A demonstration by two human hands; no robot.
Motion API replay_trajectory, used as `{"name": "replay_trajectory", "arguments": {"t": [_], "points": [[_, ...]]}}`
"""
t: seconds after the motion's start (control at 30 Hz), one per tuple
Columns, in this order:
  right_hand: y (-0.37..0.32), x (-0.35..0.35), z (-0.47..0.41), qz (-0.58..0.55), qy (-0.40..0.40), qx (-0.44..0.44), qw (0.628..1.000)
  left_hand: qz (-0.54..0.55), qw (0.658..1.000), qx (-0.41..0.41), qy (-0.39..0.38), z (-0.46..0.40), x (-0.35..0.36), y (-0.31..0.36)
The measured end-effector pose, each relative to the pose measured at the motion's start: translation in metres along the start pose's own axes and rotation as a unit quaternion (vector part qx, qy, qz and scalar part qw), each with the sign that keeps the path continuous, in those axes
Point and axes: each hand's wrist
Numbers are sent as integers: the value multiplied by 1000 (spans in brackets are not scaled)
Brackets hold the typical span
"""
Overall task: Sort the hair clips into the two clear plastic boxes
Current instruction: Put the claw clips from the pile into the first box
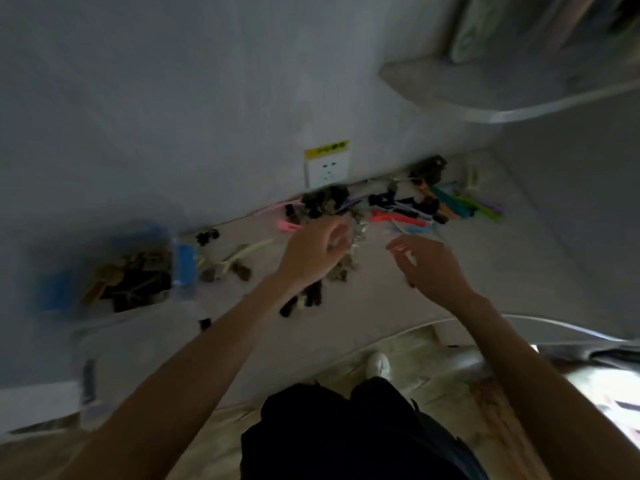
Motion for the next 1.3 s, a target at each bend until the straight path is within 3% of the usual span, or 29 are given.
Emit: {"name": "replay_trajectory", "arguments": {"t": [0.2, 0.37, 0.47, 0.57, 0.7, 0.8, 0.87, 1.0, 1.13, 1.3], "points": [[141, -67, -24, 37, 61, 50, 996, -48, 997, 37, -44, -72, 124, 62], [216, -68, -81, 17, 65, 41, 997, -141, 985, 68, -67, -105, 182, 78], [225, -55, -118, 14, 45, 73, 996, -209, 974, 58, -62, -119, 206, 66], [231, -37, -146, 2, 4, 102, 995, -209, 978, 8, -21, -143, 216, 60], [234, -18, -138, -5, 15, 23, 1000, -218, 974, -55, -39, -175, 220, 53], [234, -10, -113, -57, 23, -33, 998, -276, 958, -28, -70, -176, 223, 44], [232, -6, -98, -98, 14, -55, 994, -275, 960, -16, -43, -168, 222, 48], [216, -3, -75, -170, 19, -17, 985, -282, 959, 8, -10, -151, 221, 53], [202, -5, -64, -162, 96, 53, 981, -203, 978, -24, 42, -135, 217, 49], [190, -8, -74, -136, 25, 138, 981, -69, 984, -41, 161, -107, 187, 62]]}}
Point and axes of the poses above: each hand's wrist, its own z-axis away from the middle knuckle, its own x-axis out of the palm, y = z × x, and after that the axes turned 12 degrees about y, right-handed
